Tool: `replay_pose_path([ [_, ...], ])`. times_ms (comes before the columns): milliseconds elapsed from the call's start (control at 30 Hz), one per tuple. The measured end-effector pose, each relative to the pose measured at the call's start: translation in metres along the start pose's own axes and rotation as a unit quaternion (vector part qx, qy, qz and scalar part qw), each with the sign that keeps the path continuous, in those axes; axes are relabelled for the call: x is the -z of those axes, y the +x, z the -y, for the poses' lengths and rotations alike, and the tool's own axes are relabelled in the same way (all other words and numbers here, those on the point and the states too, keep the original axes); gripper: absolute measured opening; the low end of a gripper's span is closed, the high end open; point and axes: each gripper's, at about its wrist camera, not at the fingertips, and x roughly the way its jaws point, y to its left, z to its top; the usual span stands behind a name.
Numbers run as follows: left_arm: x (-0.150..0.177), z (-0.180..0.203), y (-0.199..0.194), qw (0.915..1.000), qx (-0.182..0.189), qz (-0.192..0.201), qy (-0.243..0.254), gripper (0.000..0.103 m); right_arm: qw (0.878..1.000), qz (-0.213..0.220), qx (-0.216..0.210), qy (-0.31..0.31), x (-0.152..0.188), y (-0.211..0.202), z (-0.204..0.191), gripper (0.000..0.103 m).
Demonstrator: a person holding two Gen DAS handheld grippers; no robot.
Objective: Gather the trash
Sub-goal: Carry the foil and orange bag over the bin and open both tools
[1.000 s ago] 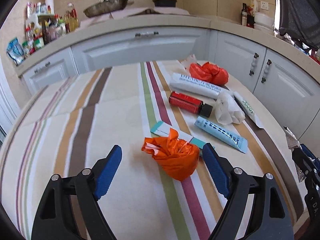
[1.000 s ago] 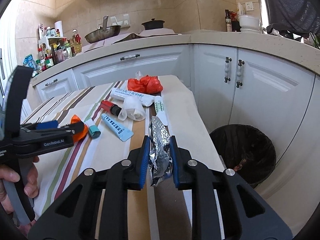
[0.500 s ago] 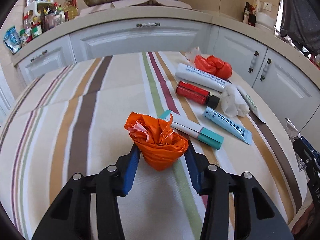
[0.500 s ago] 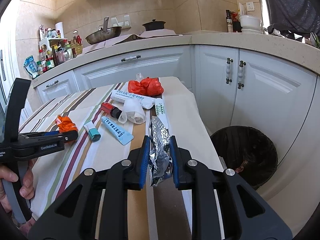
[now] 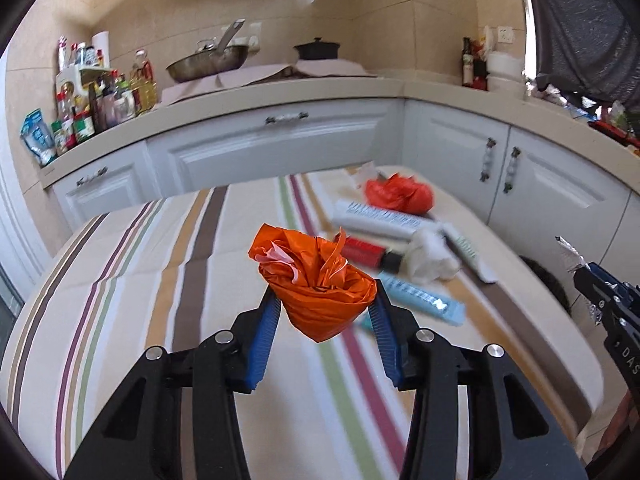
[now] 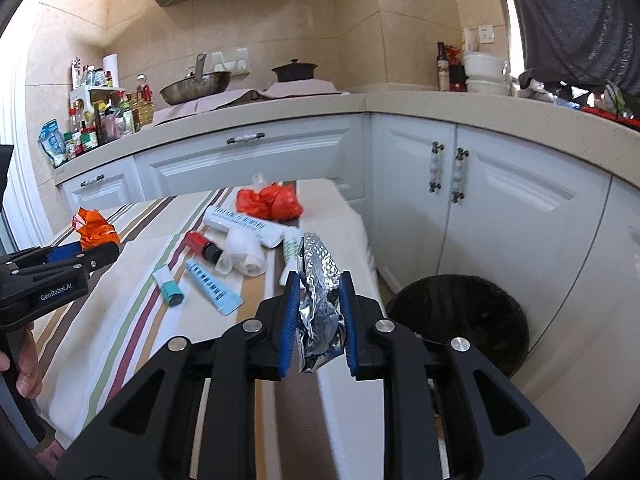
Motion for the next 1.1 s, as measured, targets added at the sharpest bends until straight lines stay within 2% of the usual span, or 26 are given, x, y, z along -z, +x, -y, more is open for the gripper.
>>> replay_pose_path([
  [333,-0.034,0.061,0.0,0.9974,0.056,0.04,0.021,0.045,0.998,0.037,0.056,0.015,-0.027,-0.016,0.049,0.02],
  [633,-0.07,0.136,0.007,0.99,0.108,0.078,0.046,0.045,0.993,0.056,0.097,0.026,-0.045,-0.012,0.105,0.02],
  [900,-0.079,0.197,0.041,0.9876,0.125,0.052,0.079,0.045,0.992,0.047,0.114,0.039,-0.05,0.008,0.151,0.02],
  [1100,-0.081,0.226,0.062,0.9875,0.131,0.028,0.084,0.045,0.991,0.04,0.116,0.052,-0.046,0.025,0.176,0.02],
])
